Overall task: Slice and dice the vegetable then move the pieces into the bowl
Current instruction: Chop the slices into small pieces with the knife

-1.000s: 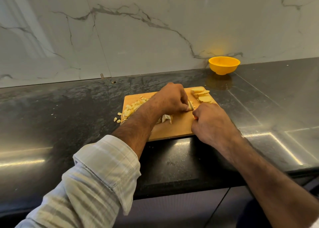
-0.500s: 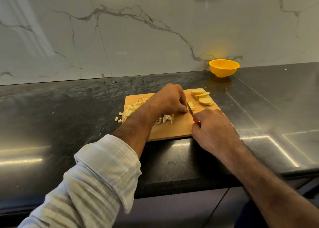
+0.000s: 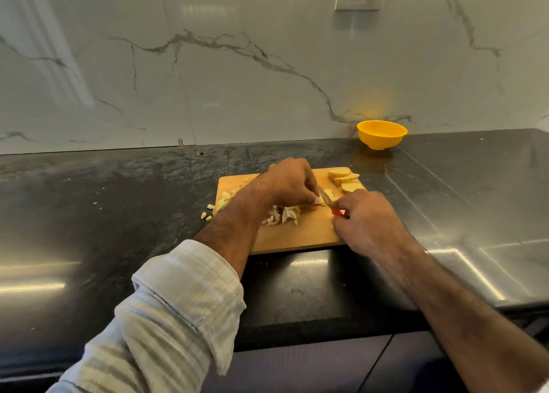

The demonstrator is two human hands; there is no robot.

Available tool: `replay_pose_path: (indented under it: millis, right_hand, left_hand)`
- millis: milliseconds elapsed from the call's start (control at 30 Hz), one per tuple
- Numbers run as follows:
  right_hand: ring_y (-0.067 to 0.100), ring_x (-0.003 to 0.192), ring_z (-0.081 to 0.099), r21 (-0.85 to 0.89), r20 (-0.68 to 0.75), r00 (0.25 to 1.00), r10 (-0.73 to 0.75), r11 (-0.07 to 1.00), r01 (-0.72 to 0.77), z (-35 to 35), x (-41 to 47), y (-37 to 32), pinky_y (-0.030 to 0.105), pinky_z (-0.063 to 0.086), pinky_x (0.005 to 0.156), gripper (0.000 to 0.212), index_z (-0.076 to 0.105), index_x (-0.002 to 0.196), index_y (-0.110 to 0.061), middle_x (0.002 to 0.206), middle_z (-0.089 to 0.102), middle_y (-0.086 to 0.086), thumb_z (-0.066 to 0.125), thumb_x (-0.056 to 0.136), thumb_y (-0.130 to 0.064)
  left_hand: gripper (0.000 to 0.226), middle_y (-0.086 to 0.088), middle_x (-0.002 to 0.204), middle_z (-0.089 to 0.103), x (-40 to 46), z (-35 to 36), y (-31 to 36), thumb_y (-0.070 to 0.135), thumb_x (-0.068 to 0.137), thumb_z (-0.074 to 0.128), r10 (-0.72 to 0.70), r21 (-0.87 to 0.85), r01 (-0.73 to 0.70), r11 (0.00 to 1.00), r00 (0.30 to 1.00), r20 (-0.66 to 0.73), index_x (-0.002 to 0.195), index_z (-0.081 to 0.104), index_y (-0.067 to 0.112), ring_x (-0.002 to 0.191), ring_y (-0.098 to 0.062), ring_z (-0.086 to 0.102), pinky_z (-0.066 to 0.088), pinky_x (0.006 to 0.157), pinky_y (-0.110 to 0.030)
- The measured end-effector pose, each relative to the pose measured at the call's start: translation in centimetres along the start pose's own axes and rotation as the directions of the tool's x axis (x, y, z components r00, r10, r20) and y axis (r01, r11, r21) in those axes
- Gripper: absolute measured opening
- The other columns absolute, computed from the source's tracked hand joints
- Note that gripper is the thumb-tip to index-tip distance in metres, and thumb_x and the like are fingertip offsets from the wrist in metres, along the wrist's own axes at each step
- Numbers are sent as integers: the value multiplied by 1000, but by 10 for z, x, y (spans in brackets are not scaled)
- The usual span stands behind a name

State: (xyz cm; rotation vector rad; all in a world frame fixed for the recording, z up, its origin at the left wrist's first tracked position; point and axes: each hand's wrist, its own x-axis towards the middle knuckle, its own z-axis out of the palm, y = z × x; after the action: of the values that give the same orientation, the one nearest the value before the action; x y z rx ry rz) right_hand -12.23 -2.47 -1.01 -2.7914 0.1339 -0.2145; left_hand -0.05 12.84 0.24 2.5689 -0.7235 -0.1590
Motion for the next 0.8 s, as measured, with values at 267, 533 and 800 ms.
replay_pose_path:
  millis: [267, 533, 800]
  right_hand:
    - [14, 102, 60, -11, -69, 997, -37, 999, 36, 3, -16, -1, 30, 57, 83, 39, 67, 137, -28, 124, 68, -5, 65, 99, -34]
    - [12, 92, 55, -135, 14, 999, -48, 990, 50, 9, -1, -13, 24, 45, 75, 29, 73, 126, -25, 113, 68, -5, 65, 98, -28]
    - [13, 96, 51, -84, 10, 999, -33, 996, 34, 9, 10, -10, 26, 43, 76, 32, 70, 129, -24, 118, 66, -2, 63, 98, -29]
  left_hand:
    - [5, 13, 97, 74, 2, -1, -2, 26, 89, 84, -1, 18, 1, 1000, 1000, -24, 93, 80, 26, 102, -7, 63, 38, 117, -57]
    - [9, 10, 92, 75, 5, 3, -2, 21, 87, 86, -22, -30, 21, 999, 1000, -19, 85, 80, 27, 95, -9, 68, 57, 99, -42]
    - [7, 9, 95, 77, -1, -1, 2, 21, 87, 86, -13, 2, 13, 1000, 1000, -27, 88, 81, 25, 91, -9, 70, 60, 96, -41]
